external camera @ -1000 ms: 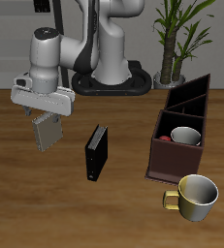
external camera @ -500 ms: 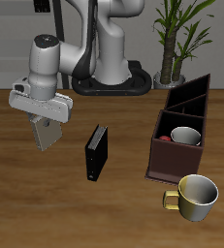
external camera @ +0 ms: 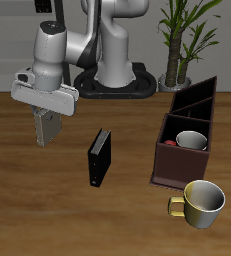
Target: Place the red mug into the left desk caddy's right compartment and place the yellow book into the left desk caddy's back compartment
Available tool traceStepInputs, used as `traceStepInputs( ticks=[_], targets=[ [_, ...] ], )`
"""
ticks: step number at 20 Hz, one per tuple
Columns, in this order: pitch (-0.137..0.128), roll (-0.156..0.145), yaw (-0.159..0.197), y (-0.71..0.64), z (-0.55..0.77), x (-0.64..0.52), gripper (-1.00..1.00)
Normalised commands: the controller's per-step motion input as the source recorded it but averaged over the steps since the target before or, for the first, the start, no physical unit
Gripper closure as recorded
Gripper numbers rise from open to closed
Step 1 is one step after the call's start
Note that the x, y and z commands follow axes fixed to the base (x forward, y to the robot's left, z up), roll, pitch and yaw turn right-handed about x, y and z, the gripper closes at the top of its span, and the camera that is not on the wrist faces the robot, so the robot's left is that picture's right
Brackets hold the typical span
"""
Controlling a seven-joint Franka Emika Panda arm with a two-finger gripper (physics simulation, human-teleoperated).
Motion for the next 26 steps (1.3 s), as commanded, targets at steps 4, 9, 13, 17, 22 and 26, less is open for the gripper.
traceStepInputs(
  ticks=[4,9,13,17,22,26],
  targets=[
    [-0.036,-0.069,0.032,0.70,0.42,-0.23,1.00],
    [-0.017,0.036,0.013,0.61,0.26,-0.16,1.00],
    [0.029,-0.040,-0.001,0.44,0.19,-0.10,1.00],
    [0.007,0.011,-0.008,0.50,0.24,-0.01,1.00],
    [0.020,0.004,-0.031,0.37,0.17,0.15,1.00],
    [0.049,0.033,0.014,0.49,0.05,0.18,1.00]
  ],
)
